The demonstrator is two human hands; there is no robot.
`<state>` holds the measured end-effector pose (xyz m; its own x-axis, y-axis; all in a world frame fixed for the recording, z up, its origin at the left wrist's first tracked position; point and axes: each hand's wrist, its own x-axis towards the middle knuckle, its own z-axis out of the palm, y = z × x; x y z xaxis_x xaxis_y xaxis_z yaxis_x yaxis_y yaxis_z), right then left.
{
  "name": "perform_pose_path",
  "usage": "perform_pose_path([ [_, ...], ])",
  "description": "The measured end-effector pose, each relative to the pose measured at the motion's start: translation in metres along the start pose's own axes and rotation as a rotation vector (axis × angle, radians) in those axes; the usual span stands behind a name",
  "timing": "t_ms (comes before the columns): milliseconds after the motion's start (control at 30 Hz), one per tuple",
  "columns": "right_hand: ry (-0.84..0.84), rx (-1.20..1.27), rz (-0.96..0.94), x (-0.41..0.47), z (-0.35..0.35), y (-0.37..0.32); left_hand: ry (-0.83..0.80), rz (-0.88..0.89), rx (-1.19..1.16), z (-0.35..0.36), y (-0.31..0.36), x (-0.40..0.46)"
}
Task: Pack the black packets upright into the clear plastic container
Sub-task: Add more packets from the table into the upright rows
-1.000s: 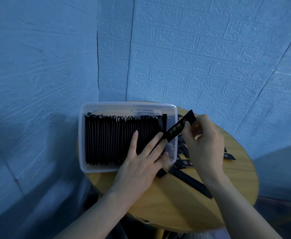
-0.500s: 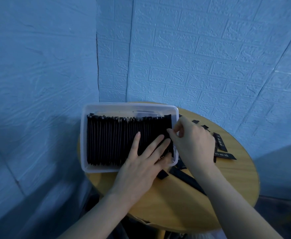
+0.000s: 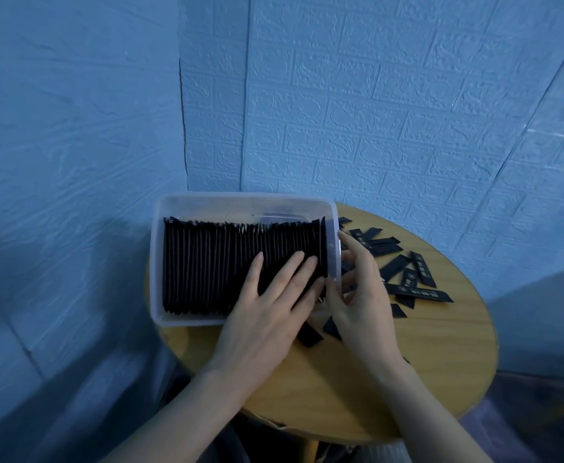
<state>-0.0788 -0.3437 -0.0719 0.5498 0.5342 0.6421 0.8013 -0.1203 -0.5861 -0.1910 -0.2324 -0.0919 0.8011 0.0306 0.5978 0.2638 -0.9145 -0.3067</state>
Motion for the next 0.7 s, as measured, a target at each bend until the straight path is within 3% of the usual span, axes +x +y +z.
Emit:
perform_pose_path([
  [333,0.010,0.040,0.059,-0.004,0.010,0.009,-0.014,-0.008,-0.018,0.000,0.003,0.010],
  [700,0.039,0.059,0.067,-0.006,0.011,0.016,-0.149,0.031,-0.023,-0.002,-0.005,0.027],
])
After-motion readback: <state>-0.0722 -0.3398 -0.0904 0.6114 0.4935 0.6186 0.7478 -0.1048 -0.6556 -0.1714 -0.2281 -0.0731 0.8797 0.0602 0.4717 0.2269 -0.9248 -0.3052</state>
